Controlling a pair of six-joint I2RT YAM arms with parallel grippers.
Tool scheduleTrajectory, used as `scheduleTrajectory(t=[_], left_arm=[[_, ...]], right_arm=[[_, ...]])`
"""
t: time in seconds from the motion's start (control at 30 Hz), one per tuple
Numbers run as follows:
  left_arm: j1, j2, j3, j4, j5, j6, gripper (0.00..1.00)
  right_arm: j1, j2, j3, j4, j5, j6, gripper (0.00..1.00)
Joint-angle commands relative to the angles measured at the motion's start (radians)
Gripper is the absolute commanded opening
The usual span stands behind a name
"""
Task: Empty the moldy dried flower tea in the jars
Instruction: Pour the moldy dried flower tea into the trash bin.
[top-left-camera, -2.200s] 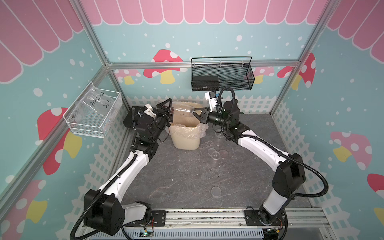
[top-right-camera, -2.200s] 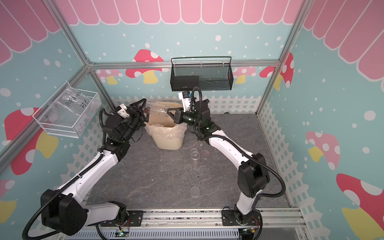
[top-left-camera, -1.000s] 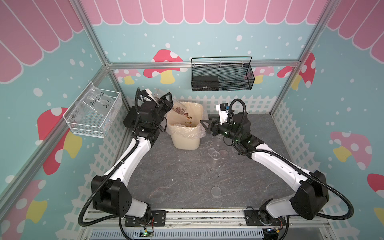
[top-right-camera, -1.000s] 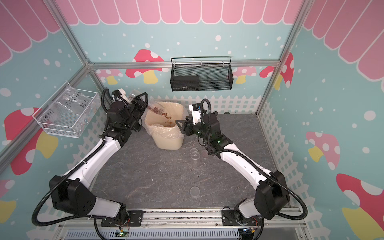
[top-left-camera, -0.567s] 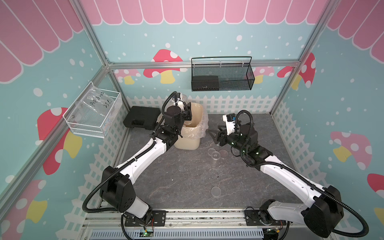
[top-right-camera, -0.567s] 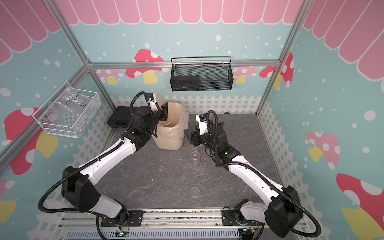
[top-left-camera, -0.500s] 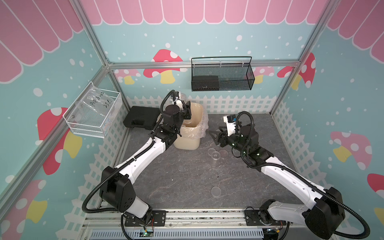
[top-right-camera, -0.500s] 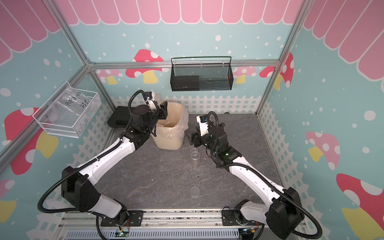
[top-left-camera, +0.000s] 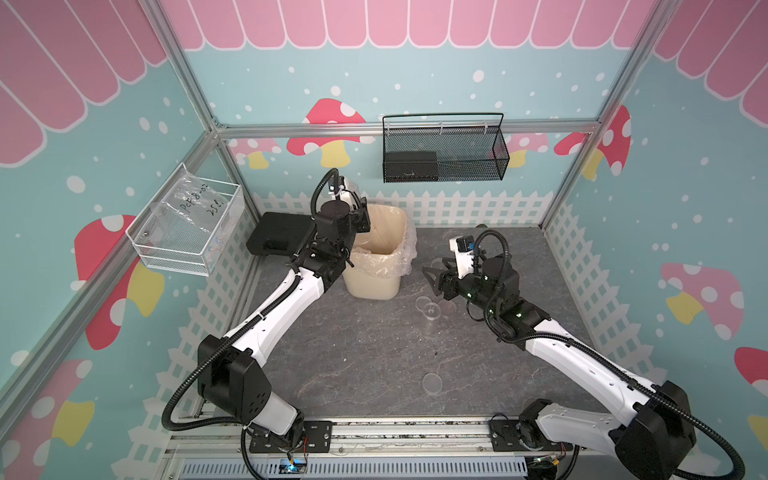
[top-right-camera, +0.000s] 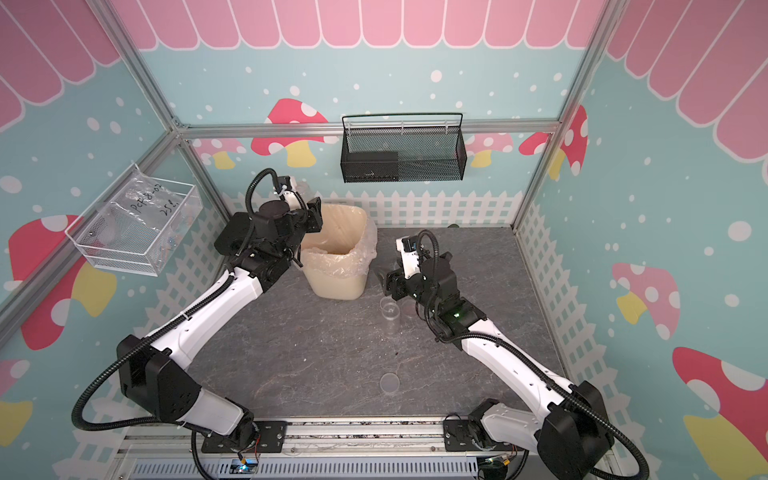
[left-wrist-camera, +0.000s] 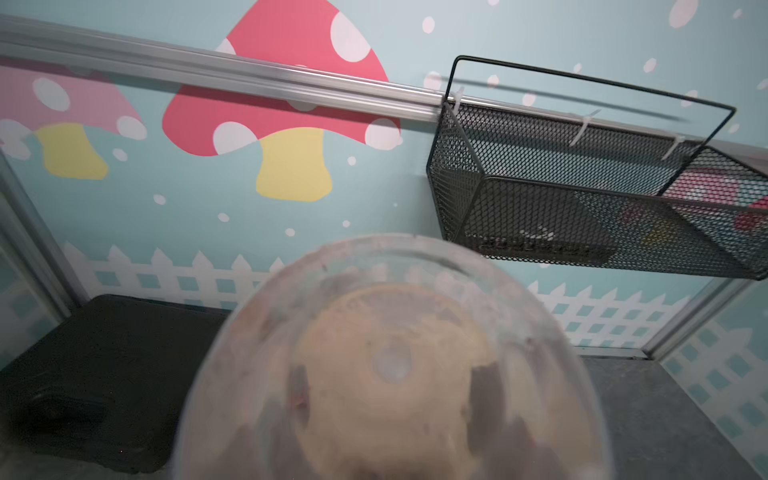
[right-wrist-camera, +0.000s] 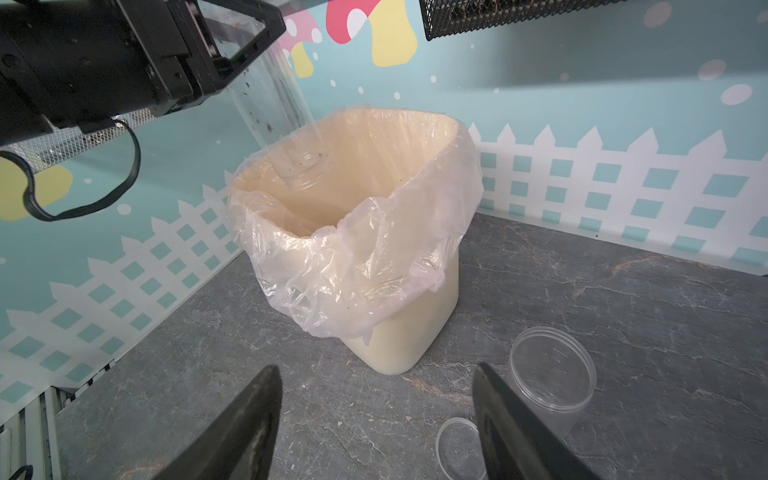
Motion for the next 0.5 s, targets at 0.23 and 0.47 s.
scheduleTrajectory(t=[0.23,0.47], left_arm=[[0.084,-0.034,0.028,-0.036,0.246,-0.272,0.00],[0.084,-0.001,0.077,-0.098,0.223,-0.246,0.00]], right_arm=[[-0.004,-0.032,-0.025,0.009,0.022,-0.029,0.73],[-0.004,-0.033,-0.028,0.010,0.022,-0.029,0.73]])
